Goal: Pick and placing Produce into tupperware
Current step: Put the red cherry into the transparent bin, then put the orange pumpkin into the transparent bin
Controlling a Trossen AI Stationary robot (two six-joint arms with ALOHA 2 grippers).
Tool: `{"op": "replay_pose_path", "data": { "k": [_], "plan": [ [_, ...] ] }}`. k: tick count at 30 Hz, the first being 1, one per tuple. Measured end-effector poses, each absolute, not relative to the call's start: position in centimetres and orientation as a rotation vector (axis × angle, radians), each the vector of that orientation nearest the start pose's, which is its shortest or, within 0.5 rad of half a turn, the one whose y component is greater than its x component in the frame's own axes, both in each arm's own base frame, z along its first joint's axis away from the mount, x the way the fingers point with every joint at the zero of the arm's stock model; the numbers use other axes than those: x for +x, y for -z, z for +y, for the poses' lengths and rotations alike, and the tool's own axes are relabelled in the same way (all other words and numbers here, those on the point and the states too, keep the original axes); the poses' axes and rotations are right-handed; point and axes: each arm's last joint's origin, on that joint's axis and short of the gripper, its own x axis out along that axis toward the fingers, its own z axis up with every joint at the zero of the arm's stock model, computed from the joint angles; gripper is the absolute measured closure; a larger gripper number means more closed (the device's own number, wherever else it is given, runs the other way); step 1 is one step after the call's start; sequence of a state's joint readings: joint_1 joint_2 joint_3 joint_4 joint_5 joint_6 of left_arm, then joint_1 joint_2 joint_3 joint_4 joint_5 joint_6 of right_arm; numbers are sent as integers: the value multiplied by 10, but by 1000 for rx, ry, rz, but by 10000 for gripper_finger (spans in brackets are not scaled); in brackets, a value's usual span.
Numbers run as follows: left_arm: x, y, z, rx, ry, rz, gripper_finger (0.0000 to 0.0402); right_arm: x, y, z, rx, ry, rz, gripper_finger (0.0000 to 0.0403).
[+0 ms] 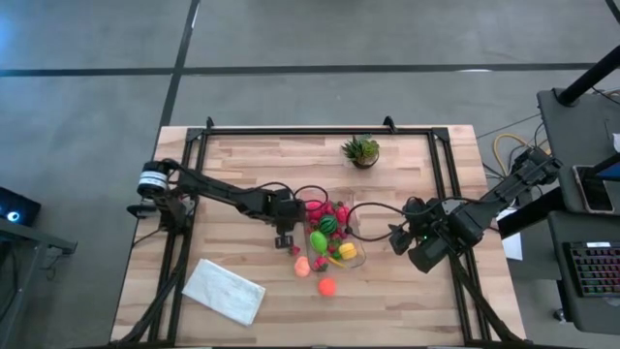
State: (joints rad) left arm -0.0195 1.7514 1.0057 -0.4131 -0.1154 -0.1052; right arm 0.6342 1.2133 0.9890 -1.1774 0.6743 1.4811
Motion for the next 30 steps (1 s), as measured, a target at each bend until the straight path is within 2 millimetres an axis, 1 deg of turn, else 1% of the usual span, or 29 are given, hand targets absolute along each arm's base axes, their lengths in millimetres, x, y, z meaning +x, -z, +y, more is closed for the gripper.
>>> {"op": "replay_pose_path", "data": {
  "k": [2,4,7,11,13,16,18,22,25,28,30],
  "plan": [
    [325,-164,-3,-43,-161,1122,376,168,-266,101,479,757,780,145],
    [326,-186,-4,-85,-177,1044,378,168,-265,101,477,759,782,145],
    [320,-219,-5,-124,-189,940,378,168,-265,101,476,758,782,145],
    [312,-262,-6,-95,-200,773,379,167,-264,101,475,760,783,145],
    [309,-273,-5,-85,-195,723,379,167,-263,101,475,762,783,145],
    [314,-279,-5,-94,-189,658,377,167,-263,101,481,765,781,145],
    [324,-282,-6,-105,-176,580,373,167,-263,101,490,766,778,145],
    [342,-275,-7,-131,-171,521,353,168,-263,102,513,761,787,145],
    [352,-263,-7,-203,-187,569,321,168,-263,102,529,753,789,145],
    [358,-254,-9,-325,-161,595,274,171,-265,105,562,724,798,145],
    [365,-251,-10,-412,-178,584,243,172,-266,106,570,704,815,145]
  ]
}}
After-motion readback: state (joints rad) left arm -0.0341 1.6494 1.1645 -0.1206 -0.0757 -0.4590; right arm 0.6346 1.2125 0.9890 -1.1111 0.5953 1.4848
